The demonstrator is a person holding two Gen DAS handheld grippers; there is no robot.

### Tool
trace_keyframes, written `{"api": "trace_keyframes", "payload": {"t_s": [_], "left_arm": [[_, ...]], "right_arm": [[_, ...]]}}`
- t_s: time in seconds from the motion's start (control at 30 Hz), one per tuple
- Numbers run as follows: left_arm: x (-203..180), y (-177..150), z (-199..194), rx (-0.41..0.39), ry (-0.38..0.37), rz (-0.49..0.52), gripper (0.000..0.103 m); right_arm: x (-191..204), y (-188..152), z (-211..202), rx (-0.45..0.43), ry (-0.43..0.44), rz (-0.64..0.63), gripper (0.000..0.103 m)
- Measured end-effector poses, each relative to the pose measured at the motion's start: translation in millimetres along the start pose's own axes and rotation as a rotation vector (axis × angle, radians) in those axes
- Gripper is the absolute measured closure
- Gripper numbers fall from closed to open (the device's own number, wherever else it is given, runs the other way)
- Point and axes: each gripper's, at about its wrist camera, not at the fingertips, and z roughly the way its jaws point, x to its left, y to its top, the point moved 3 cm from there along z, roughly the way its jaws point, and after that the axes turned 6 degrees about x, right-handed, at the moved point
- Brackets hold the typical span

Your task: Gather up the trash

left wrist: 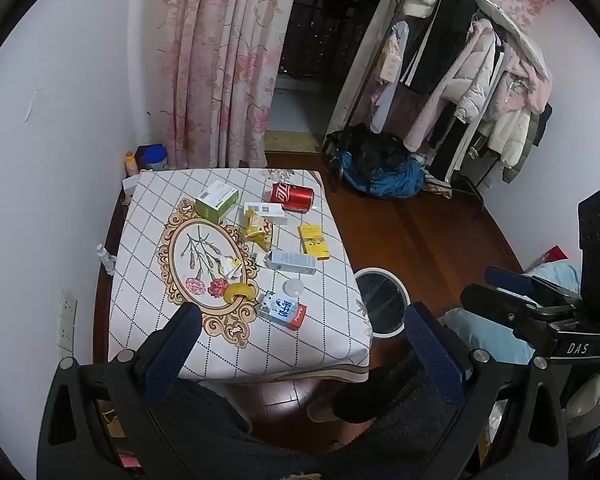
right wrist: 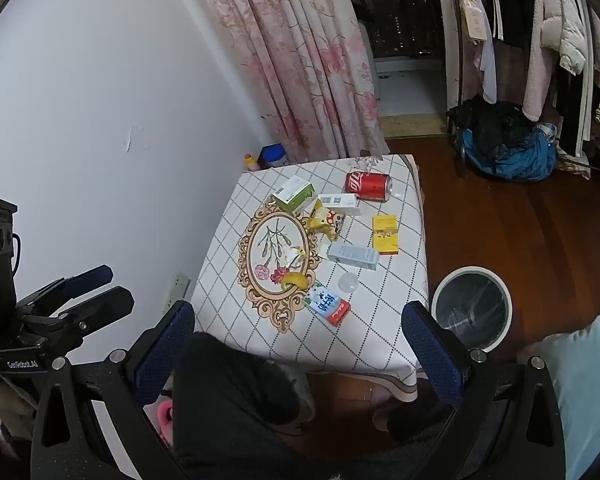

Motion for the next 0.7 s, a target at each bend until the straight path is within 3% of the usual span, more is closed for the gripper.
{"api": "trace_keyframes", "payload": {"t_s": [0.13, 0.7], "left_arm": [[-17, -8, 1, -0.005, 0.004, 0.002, 0.0], [-10, -1, 0, 0.006, -0.023, 0.01, 0.0]], "right_arm": [[-2, -1, 0, -0.001, 0.002, 0.001, 0.0], [-3, -7, -2, 0.002, -0.014, 0.0, 0.0]]}}
